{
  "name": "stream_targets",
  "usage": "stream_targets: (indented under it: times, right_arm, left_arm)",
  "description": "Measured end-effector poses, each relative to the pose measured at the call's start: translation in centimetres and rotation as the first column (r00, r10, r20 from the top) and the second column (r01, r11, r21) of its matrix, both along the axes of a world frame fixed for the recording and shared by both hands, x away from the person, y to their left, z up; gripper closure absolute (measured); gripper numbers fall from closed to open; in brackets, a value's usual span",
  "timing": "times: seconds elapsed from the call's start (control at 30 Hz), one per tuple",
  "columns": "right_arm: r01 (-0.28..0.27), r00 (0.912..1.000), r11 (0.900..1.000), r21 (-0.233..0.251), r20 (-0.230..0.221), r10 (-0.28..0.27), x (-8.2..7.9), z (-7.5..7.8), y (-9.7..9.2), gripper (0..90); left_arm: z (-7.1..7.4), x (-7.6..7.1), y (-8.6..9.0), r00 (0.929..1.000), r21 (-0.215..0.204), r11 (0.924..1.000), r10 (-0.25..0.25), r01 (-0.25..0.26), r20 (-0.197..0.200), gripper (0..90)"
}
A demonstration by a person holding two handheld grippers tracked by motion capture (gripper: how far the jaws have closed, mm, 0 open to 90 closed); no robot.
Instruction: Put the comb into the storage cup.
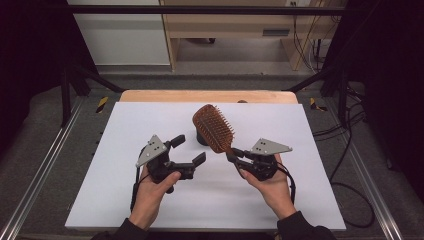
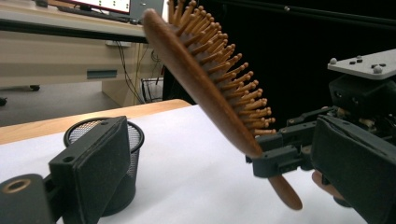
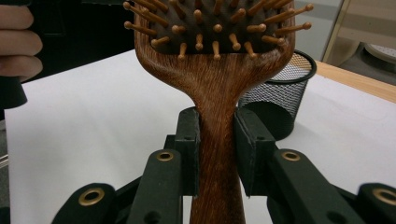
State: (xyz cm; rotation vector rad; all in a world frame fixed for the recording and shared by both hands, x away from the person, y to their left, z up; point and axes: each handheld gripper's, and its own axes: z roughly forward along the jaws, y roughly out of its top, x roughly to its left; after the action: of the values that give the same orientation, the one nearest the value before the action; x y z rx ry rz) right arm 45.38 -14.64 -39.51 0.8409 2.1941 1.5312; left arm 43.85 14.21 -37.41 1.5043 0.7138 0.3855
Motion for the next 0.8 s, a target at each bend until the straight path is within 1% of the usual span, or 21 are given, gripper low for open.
stream_targets:
  times: [0.1, 0.13, 0.17, 0.23, 0.33, 0.47, 0.53, 0.6, 0.63, 0.7, 0.8]
  right_arm:
    - [-0.011, 0.9999, 0.9999, -0.005, 0.013, 0.011, -0.4, 0.0, 0.5, 72.8]
    - [-0.018, 0.9997, 0.9998, -0.007, 0.018, 0.018, -0.5, 0.0, 0.7, 72.8]
    - [-0.026, 0.9993, 0.9996, -0.008, 0.027, 0.026, -0.8, -0.1, 0.9, 72.8]
    - [-0.026, 0.9993, 0.9996, -0.007, 0.027, 0.027, -0.9, -0.2, 1.0, 72.8]
    - [-0.031, 0.9990, 0.9995, -0.010, 0.033, 0.031, -1.1, -0.3, 1.2, 72.7]
    - [-0.034, 0.9983, 0.9992, -0.020, 0.045, 0.035, -1.4, -0.4, 1.5, 72.8]
    - [-0.035, 0.9982, 0.9991, -0.022, 0.047, 0.036, -1.4, -0.4, 1.6, 72.8]
    - [-0.038, 0.9976, 0.9988, -0.032, 0.056, 0.039, -1.6, -0.4, 1.8, 72.8]
    - [-0.038, 0.9976, 0.9988, -0.032, 0.056, 0.039, -1.6, -0.4, 1.8, 72.8]
    - [-0.040, 0.9972, 0.9984, -0.041, 0.062, 0.042, -1.7, -0.5, 2.0, 72.7]
    - [-0.041, 0.9964, 0.9975, -0.058, 0.071, 0.045, -1.9, -0.6, 2.3, 72.7]
  left_arm:
    - [0.0, 0.1, -0.4, 0.9999, 0.000, 1.0000, 0.007, -0.007, -0.009, 4.9]
    - [-0.1, 0.1, -0.5, 0.9996, -0.004, 0.9999, 0.013, -0.013, -0.024, 4.9]
    - [-0.2, 0.1, -0.6, 0.9990, -0.021, 0.9996, 0.016, -0.017, -0.041, 5.2]
    - [-0.4, 0.1, -0.7, 0.9988, -0.049, 0.9987, 0.010, -0.012, -0.049, 4.9]
    - [-0.4, 0.2, -0.8, 0.9985, -0.059, 0.9982, 0.009, -0.013, -0.053, 5.0]
    - [-0.2, 0.5, -0.6, 0.9971, -0.086, 0.9963, 0.000, -0.007, -0.076, 5.1]
    - [0.0, 0.6, -0.6, 0.9955, -0.104, 0.9946, -0.012, 0.002, -0.094, 5.3]
    - [0.1, 0.8, -0.6, 0.9946, -0.105, 0.9945, -0.013, 0.002, -0.103, 5.3]
    - [0.1, 1.0, -0.5, 0.9938, -0.118, 0.9931, -0.014, 0.001, -0.111, 5.3]
    - [0.2, 1.4, -0.4, 0.9909, -0.155, 0.9879, -0.020, -0.001, -0.133, 5.6]
    - [0.5, 2.0, -0.1, 0.9888, -0.184, 0.9829, -0.023, -0.005, -0.147, 6.8]
